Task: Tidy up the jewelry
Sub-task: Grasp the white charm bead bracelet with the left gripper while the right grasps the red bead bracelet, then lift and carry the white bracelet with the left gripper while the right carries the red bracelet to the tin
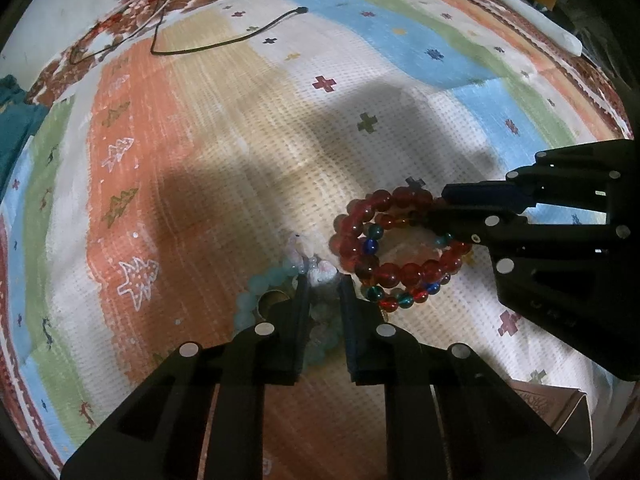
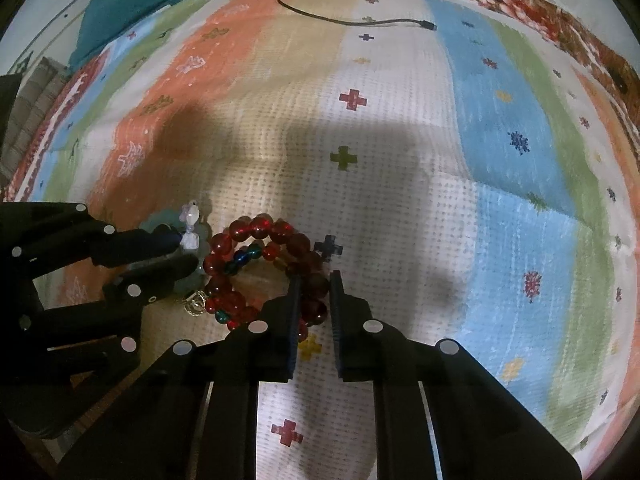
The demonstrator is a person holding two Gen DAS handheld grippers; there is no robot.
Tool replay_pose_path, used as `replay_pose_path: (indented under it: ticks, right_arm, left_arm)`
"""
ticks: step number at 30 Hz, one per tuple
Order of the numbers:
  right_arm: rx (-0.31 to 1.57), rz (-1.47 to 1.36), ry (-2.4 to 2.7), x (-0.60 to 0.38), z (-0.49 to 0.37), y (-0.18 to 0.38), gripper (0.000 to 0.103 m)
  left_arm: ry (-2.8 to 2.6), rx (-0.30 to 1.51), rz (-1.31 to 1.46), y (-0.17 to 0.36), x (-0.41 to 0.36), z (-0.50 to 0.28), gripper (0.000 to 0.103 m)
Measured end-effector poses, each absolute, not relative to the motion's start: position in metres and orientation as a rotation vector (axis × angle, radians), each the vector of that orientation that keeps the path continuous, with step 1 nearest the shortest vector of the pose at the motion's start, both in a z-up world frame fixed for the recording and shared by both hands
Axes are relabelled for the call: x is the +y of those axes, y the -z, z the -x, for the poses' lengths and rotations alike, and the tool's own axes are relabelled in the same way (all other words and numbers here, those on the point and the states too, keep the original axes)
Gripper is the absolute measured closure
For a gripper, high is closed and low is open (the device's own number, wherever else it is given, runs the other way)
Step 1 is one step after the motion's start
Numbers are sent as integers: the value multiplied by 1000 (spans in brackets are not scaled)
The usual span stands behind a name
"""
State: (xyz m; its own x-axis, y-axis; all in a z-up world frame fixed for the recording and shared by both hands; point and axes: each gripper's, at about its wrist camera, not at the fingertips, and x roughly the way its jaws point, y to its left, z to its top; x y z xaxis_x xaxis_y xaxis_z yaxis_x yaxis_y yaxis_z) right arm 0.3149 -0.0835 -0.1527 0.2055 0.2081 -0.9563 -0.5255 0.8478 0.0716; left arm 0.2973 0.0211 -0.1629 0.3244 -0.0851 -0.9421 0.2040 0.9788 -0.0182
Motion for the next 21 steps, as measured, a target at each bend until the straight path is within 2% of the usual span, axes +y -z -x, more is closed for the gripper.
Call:
replay_pose_path:
  ticks: [21]
  right_arm:
    - [1191, 311, -509, -85, -293, 121, 89]
  left_arm:
    - [58, 1150, -19, 124, 31, -276, 88]
